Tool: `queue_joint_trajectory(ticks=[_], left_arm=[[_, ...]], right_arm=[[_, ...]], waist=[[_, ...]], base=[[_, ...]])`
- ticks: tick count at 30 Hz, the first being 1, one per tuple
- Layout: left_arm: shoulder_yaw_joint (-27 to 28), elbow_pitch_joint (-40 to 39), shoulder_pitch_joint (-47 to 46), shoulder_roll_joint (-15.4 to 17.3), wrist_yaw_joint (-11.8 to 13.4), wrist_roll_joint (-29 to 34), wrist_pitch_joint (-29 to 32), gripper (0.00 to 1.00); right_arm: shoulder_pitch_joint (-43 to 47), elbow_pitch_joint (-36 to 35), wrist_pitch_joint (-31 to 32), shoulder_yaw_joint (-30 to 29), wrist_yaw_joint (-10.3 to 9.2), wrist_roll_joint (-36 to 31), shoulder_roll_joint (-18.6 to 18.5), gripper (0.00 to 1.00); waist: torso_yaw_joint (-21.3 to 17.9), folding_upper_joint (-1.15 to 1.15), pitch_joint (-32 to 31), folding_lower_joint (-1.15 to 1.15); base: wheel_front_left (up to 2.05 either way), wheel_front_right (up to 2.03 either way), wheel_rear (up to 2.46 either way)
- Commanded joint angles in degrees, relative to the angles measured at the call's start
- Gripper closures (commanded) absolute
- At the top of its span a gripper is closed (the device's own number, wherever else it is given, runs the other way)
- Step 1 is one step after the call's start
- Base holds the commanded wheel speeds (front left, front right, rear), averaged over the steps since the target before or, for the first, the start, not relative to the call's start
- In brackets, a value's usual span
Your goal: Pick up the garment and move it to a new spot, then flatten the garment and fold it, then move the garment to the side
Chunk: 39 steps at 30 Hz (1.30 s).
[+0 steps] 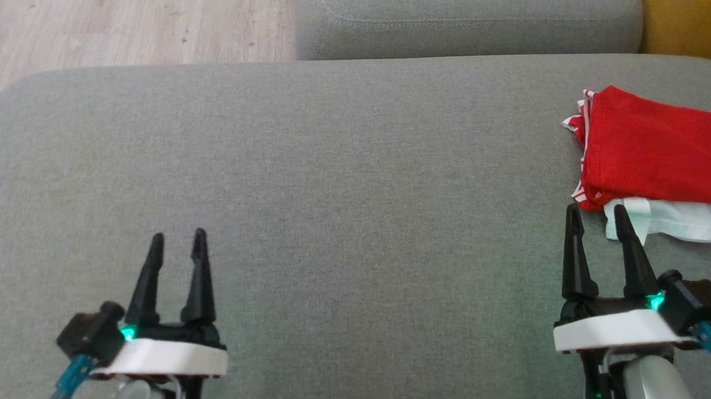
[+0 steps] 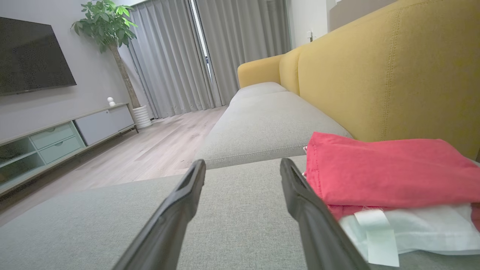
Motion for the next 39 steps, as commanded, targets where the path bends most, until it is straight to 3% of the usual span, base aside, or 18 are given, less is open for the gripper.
queue_joint_trajectory(ticks=[1,4,24,25,39], left_arm=[[3.14,-1.38,-1.13,0.21,0.21,-0.94,-0.28,0.0],[3.78,-1.1,-0.9,0.21,0.17,-3.18,-0.28,0.0],[4.86,-3.03,-0.7,0.2,0.32,-0.9,-0.28,0.0],[2.53,-0.91,0.63,-0.01,0.08,-1.17,0.0,1.0],[2.94,1.61,1.04,0.13,-0.01,-7.19,1.64,1.0]], right_arm=[[-1.14,-2.18,-0.67,1.56,-0.05,0.18,-0.18,0.0],[-1.13,-2.32,-0.67,1.52,-0.05,1.12,-0.18,0.0],[-1.14,-1.82,-0.67,1.32,-0.05,1.19,-0.17,0.0],[0.01,-0.08,-0.04,0.12,0.0,0.99,0.0,1.0],[0.38,2.46,1.52,-0.02,0.0,8.01,-0.21,1.0]], waist=[[-0.1,0.0,-0.18,0.01],[-0.11,0.0,-0.52,0.01],[0.14,0.0,-0.71,0.01],[0.14,0.0,-0.71,0.01],[0.01,0.0,-0.97,0.01]], base=[[0.0,0.0,0.0],[0.0,0.0,0.0],[0.0,0.0,0.0],[0.0,0.0,0.0],[0.0,0.0,0.0]])
